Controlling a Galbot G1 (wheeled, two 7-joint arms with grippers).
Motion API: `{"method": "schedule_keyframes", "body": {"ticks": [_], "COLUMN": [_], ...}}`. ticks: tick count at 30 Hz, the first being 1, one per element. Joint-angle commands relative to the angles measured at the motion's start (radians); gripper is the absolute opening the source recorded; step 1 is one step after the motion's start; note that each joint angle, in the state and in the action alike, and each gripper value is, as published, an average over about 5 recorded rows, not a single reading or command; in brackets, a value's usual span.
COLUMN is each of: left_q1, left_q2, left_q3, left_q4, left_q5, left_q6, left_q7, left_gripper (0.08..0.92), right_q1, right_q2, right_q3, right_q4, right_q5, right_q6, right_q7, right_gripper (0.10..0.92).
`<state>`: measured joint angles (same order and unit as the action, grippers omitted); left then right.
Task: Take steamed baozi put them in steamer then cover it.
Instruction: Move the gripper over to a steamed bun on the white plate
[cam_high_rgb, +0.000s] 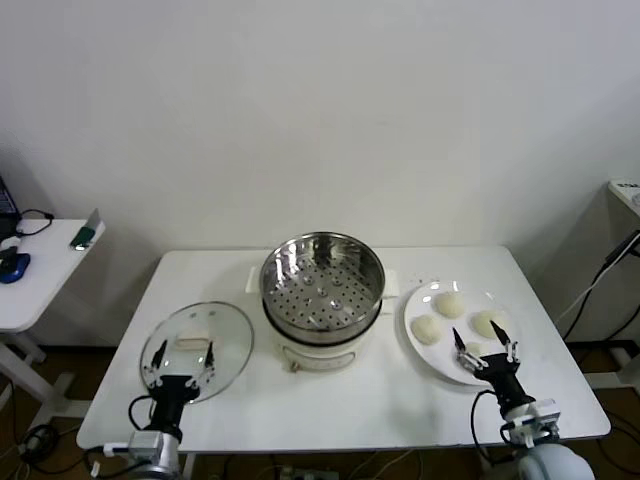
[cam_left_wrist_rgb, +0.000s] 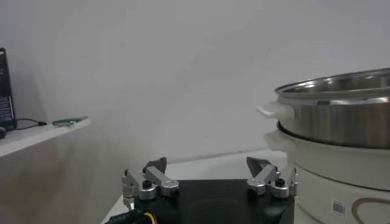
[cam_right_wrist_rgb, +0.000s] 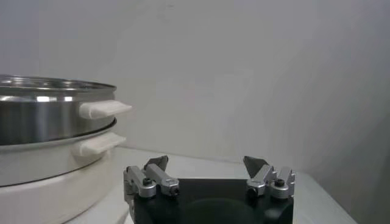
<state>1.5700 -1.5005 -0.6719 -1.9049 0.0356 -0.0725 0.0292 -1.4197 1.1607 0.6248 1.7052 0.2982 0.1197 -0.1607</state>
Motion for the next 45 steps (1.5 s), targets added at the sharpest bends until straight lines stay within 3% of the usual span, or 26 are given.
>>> {"method": "schedule_keyframes", "body": {"ticks": [1,6,12,20,26,34,45], "left_q1": [0.002,0.004,0.007,0.005,0.008,0.005,-0.005], "left_q2": [0.006,0.015,0.026,0.026,0.038,0.061,0.079], "left_q3": [0.001,0.008,0.014,0.016,0.005,0.001,-0.007], "left_q4": [-0.007,-0.011,-0.017,-0.006,0.001,0.009,0.028], "left_q5": [-0.002,-0.002,-0.001,-0.006,-0.022,-0.032,-0.041], "left_q6": [0.004,0.002,0.01,0.005,0.004,0.006,0.012], "left_q7": [-0.001,-0.005,0.0,0.001,-0.003,-0.008,-0.015], "left_gripper": [0.823,0.823,0.823,0.823,0.823,0.823,0.823], "right_q1": [0.085,0.201,0.495,0.935,1.23,1.498,1.57], "right_q2": [-0.073,-0.27,-0.516,-0.6,-0.568,-0.411,-0.198], "right_q3": [-0.006,-0.054,-0.271,-0.675,-0.971,-1.279,-1.385], "right_q4": [-0.013,-0.067,-0.307,-0.512,-0.643,-0.869,-1.138], "right_q5": [-0.071,-0.141,-0.227,-0.351,-0.415,-0.452,-0.496], "right_q6": [-0.077,-0.234,-0.208,-0.189,-0.166,-0.116,-0.063], "right_q7": [-0.051,-0.229,-0.565,-0.856,-0.96,-1.006,-1.005], "right_gripper": [0.823,0.823,0.823,0.823,0.823,0.823,0.823]}}
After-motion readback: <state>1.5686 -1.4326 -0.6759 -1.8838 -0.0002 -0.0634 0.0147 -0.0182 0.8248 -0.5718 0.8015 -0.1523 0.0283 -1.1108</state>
